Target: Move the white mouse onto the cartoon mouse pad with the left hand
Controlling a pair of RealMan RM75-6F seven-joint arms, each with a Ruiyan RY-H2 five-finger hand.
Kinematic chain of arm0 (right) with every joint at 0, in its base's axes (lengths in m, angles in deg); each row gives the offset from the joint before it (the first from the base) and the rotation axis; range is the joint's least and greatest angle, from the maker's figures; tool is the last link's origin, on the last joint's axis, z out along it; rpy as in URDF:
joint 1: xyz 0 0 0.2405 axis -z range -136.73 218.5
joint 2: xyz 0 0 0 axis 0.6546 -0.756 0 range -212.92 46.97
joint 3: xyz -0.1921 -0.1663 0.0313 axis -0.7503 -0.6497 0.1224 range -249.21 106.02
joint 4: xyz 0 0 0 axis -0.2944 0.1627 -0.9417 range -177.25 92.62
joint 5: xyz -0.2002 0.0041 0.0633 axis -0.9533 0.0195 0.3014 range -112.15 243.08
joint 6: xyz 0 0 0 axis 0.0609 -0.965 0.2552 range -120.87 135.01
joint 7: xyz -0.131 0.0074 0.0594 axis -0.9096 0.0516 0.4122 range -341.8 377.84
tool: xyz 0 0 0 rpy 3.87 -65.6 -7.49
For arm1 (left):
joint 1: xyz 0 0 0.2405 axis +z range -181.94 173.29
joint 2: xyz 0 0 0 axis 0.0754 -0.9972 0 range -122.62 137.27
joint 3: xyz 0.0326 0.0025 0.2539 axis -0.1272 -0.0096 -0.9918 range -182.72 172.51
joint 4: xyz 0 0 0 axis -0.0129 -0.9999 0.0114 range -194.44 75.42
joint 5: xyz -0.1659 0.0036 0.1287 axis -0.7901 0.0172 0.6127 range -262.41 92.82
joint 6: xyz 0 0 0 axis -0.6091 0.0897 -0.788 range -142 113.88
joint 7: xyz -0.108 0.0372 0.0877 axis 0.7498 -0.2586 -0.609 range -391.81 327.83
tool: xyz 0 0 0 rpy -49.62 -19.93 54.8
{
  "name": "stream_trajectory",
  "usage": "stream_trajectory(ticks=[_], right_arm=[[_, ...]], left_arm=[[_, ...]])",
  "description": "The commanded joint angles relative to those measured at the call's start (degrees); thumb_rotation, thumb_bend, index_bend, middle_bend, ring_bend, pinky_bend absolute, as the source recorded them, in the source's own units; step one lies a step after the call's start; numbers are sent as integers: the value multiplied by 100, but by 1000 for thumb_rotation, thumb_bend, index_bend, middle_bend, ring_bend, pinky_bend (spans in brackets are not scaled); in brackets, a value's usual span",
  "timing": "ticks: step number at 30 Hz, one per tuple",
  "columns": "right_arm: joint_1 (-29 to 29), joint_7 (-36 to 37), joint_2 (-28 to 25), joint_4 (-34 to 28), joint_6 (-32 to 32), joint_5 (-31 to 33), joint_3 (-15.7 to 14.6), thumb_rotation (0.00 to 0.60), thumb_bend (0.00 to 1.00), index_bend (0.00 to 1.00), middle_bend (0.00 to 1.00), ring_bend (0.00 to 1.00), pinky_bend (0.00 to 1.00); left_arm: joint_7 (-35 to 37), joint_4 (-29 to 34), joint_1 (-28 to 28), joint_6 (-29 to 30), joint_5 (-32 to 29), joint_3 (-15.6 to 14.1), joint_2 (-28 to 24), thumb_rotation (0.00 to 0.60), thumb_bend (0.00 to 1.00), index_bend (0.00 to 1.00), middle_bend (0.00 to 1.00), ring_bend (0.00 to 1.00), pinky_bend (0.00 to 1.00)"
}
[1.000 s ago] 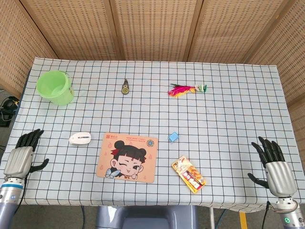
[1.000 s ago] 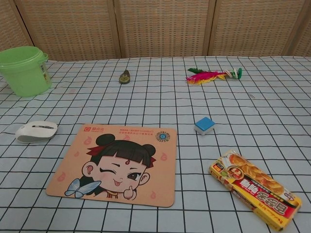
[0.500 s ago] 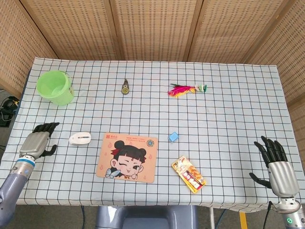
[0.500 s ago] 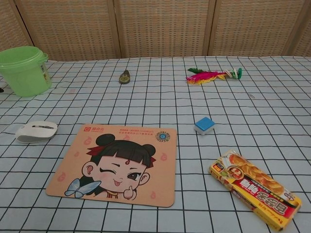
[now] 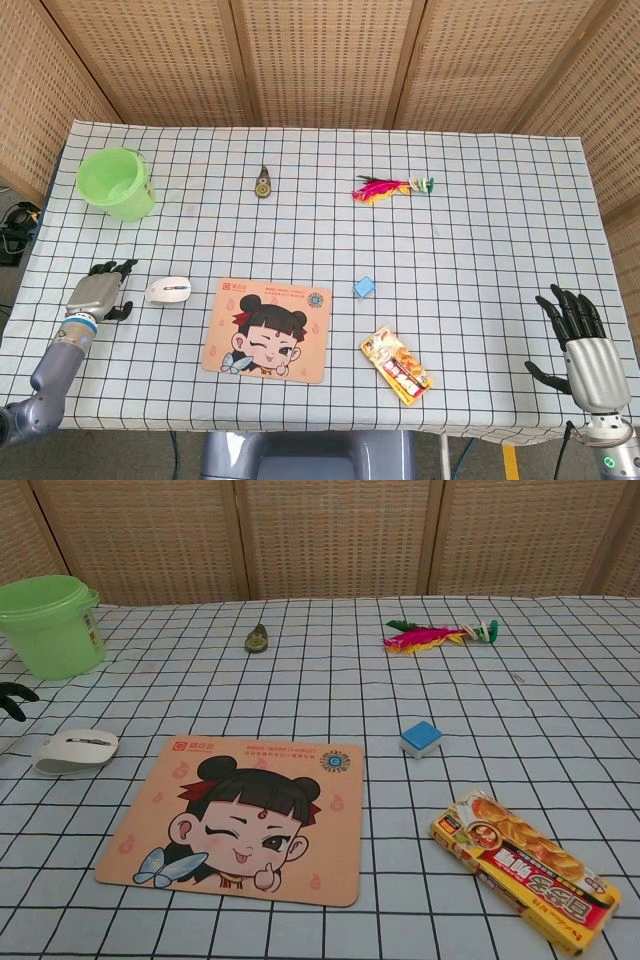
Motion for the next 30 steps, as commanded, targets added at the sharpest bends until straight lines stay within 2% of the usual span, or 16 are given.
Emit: stream_trajectory(ticks=[1,9,30], right_arm=[[-1,-4,0,1,5,-3,-3,600,75,139,0,0,0],[-3,-4,12,15,5,-13,-6,600,76,139,0,0,0],[15,45,-4,2,-54,-38,0,600,75,140,0,0,0]], left_arm=[[-5,-15,-67,4,-21,-15,58,600,519,50,131,0,21],[-17,261,-182,163,248,-96,159,600,519,50,131,0,21],[-94,529,-237,347,45,-426,87,600,519,72,192,0,21]])
